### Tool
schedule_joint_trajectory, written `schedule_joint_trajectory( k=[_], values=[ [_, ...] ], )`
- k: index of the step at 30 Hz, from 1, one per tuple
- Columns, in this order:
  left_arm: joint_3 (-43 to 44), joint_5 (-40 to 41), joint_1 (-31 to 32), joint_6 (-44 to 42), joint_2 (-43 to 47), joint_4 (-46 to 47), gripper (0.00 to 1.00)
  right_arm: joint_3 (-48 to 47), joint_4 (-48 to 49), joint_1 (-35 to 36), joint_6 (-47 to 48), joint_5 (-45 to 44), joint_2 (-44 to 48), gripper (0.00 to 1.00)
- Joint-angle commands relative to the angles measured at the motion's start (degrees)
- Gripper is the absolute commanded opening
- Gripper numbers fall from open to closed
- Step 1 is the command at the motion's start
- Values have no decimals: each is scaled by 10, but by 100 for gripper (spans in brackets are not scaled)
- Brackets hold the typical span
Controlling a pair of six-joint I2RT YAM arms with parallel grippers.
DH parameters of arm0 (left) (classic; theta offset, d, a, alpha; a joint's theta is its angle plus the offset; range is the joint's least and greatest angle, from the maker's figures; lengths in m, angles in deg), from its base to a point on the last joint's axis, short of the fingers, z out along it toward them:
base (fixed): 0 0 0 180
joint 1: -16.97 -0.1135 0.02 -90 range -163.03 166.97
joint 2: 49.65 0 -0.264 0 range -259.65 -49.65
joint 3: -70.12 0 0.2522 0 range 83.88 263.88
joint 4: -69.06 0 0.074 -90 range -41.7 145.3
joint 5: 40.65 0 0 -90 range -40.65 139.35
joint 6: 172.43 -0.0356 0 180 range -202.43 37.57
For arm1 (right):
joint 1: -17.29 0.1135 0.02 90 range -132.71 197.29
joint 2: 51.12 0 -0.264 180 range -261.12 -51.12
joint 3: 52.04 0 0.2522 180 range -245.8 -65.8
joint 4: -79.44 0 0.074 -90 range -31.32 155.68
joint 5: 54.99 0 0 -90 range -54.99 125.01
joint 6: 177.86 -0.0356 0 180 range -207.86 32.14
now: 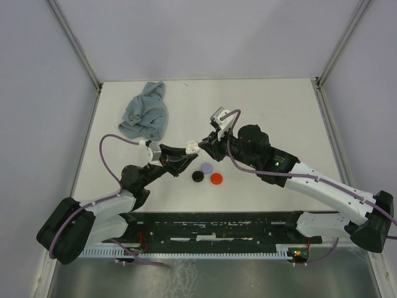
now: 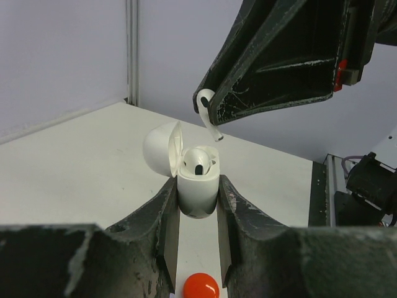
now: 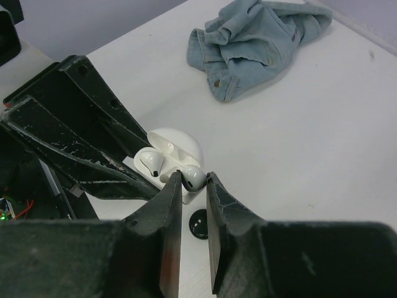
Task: Insert the wireless bluetooth earbuds into the charging case
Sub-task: Place the earbud in the charging case.
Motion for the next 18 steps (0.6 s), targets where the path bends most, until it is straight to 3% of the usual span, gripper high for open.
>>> schedule_joint_trajectory(
  k=[1, 18],
  values=[
    [29, 0, -1, 31, -1, 40, 3, 10, 85, 14, 23, 10, 5, 22],
    [37, -4, -1, 59, -2, 46, 3, 35, 141, 21, 33, 40, -12, 21]
  ],
)
